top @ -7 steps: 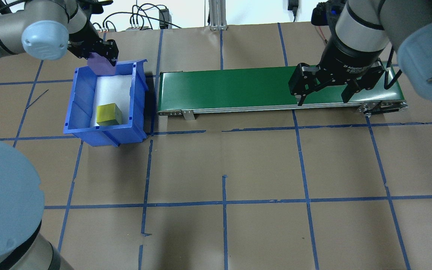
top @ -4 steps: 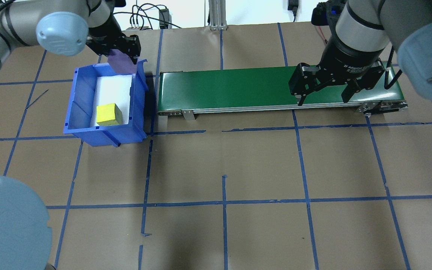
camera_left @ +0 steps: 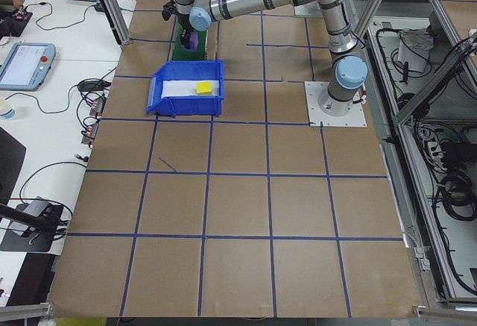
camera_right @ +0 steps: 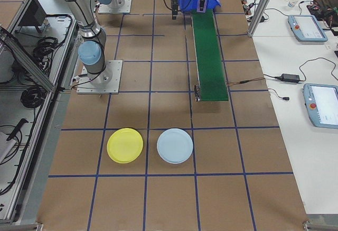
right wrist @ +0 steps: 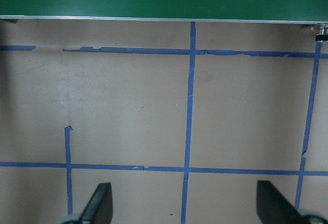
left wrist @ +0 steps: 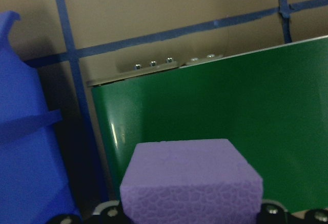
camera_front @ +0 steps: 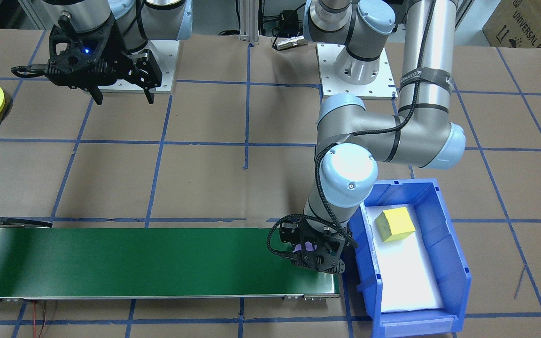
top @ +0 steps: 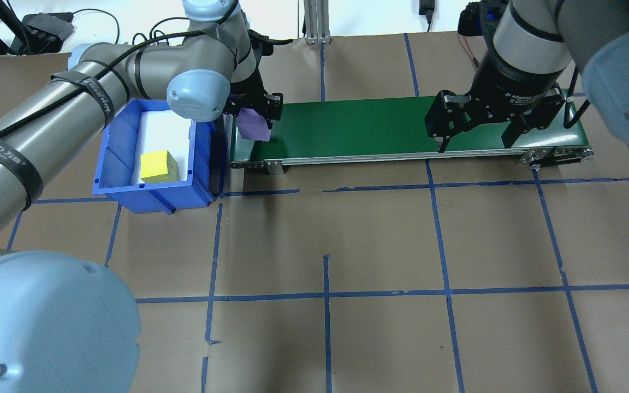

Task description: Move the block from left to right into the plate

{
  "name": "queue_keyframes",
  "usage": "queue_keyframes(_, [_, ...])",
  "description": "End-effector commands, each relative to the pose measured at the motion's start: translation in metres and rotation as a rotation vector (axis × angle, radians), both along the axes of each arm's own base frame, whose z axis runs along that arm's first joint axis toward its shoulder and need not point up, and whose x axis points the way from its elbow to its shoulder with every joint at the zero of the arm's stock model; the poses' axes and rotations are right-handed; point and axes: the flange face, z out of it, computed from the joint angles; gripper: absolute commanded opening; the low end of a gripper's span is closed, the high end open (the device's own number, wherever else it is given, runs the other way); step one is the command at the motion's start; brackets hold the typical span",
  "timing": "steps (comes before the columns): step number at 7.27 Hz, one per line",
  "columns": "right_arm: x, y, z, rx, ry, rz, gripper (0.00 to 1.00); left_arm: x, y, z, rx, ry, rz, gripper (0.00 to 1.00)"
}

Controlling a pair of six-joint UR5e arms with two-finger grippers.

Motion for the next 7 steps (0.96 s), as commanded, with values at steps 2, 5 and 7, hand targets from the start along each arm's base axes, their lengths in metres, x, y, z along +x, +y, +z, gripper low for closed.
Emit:
queue_keyframes(2, [-0.001,-0.003,0.003,-0.03,0.002,0.0,1.0,-0.005,0.002,-0.004,-0.064,0.013,0.003,1.0])
queue_keyframes(5, [-0.004,-0.006,0.005,-0.049,0.005,0.008,1.0,-0.004,0.006,0.036,-0.115,0.04,0.062,1.0])
queue_keyframes(7, [-0.007,-0.006,0.007,-0.054,0.008,0.005,1.0,0.004,0.007,0.06,-0.144,0.063,0.135,1.0])
